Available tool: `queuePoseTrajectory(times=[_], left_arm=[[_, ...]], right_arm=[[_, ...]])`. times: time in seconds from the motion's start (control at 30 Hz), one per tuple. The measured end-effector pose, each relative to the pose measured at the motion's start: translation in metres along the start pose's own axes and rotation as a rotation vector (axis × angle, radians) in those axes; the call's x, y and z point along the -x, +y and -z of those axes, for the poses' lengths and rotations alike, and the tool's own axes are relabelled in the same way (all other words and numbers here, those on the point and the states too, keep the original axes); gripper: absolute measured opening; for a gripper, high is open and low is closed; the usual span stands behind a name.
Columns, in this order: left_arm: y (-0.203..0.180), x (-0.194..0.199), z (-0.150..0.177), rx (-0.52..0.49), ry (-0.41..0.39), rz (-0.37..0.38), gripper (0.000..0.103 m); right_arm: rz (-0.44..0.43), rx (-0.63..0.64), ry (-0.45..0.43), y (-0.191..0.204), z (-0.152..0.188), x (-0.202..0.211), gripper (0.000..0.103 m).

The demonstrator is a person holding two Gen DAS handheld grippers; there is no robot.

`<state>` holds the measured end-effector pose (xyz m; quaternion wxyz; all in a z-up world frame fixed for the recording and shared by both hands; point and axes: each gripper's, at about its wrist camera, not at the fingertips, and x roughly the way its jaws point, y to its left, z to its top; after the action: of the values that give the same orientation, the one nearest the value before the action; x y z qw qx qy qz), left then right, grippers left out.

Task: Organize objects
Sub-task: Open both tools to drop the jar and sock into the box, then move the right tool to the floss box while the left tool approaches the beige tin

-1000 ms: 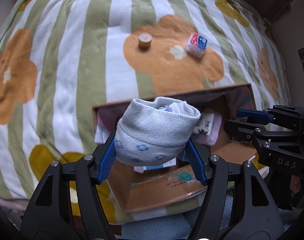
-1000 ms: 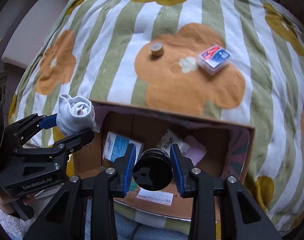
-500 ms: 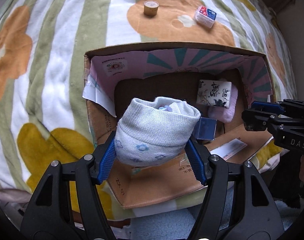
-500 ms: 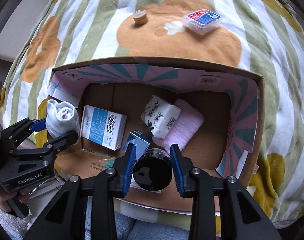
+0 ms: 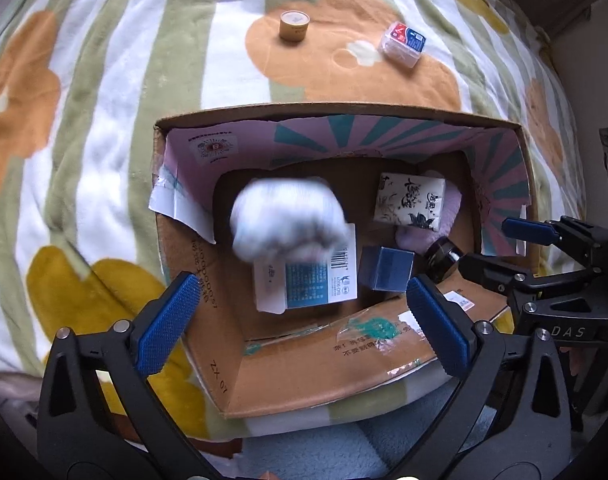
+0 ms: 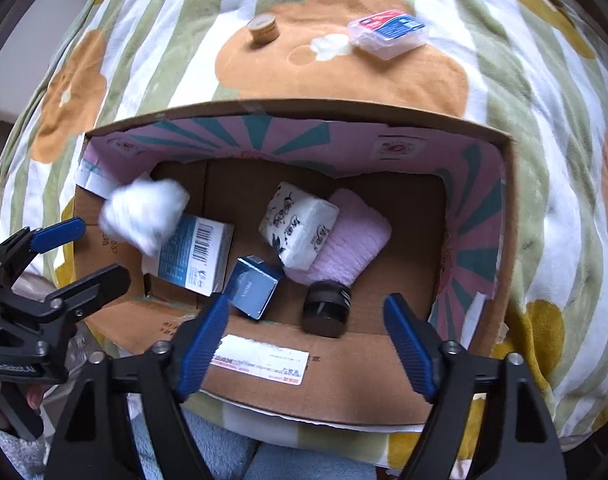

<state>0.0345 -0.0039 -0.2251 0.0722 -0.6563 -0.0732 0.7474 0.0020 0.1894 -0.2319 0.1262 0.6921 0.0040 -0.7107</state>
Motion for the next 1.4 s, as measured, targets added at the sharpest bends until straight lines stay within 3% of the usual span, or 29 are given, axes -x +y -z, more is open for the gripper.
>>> queuePoseTrajectory(times=[0.07,0.13,0.67,1.07,1.37,1.4], left_arm=[[-0.002,0.0,0.001,-0.004,0.007,0.001,0.103],[-0.004,0.003,0.003,-0.005,0.002,0.005,0.103],[-0.014,0.029,0.009,-0.014,-0.021,0.006,0.103],[-0.013,0.086,-0.031,-0.03,-0.136,-0.021,0.103],[-0.019,0.101,-0.066,-0.05,-0.172,-0.038,0.103],[-0.019,0.101,-0.071,-0.052,-0.173,-0.04,0.103]], right_arm=[[0.002,-0.001,0.001,-0.001,0.003,0.0,0.081],[0.01,0.004,-0.001,-0.002,0.005,0.001,0.092],[-0.01,0.015,-0.017,-0.006,0.01,0.023,0.093],[-0.008,0.017,-0.111,-0.012,-0.013,0.072,0.093],[0.009,0.091,-0.163,-0.019,-0.045,0.097,0.094],[0.002,0.09,-0.163,-0.021,-0.049,0.098,0.097]])
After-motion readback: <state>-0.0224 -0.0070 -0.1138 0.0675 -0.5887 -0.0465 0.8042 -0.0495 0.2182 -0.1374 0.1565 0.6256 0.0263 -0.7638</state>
